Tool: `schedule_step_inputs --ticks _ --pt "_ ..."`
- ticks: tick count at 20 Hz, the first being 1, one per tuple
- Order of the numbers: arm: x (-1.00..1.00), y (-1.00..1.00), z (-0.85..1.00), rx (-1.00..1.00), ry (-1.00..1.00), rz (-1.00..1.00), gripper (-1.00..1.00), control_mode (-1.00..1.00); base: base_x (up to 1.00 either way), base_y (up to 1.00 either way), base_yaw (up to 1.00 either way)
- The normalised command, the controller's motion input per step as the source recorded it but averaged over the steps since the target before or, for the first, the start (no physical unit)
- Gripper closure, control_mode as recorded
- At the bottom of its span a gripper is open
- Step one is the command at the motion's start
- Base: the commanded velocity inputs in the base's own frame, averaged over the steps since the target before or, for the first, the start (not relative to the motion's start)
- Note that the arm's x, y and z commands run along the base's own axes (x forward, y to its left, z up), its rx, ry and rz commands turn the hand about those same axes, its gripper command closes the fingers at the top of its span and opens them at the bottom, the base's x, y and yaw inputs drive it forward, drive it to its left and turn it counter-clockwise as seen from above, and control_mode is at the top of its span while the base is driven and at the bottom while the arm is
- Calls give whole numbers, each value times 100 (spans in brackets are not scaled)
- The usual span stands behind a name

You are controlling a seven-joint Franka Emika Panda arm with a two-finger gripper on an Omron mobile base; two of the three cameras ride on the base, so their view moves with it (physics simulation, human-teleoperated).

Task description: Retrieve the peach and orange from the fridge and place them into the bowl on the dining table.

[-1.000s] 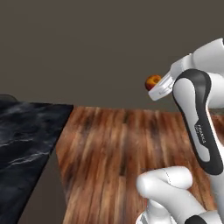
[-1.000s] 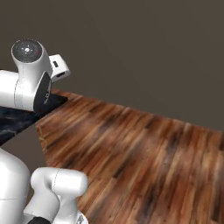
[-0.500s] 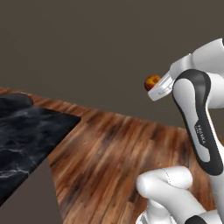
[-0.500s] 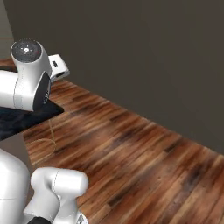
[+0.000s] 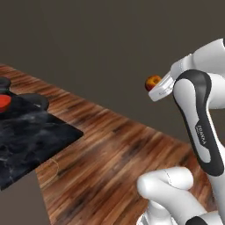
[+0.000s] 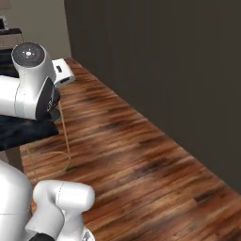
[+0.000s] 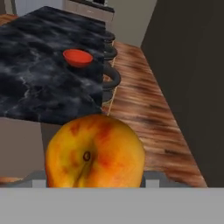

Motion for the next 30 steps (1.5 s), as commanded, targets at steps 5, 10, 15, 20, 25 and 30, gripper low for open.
schedule_step_inputs --ticks 5,10,15,20,25,30 --pt "0 0 0 0 0 0 100 100 100 -95 51" --pt "0 0 0 0 0 0 100 100 100 -85 53" --pt "0 0 0 0 0 0 100 100 100 -76 55" --pt "0 0 0 0 0 0 100 100 100 -59 57" --pt "0 0 0 0 0 0 100 100 100 -48 57" --pt "0 0 0 0 0 0 100 100 100 -48 58"
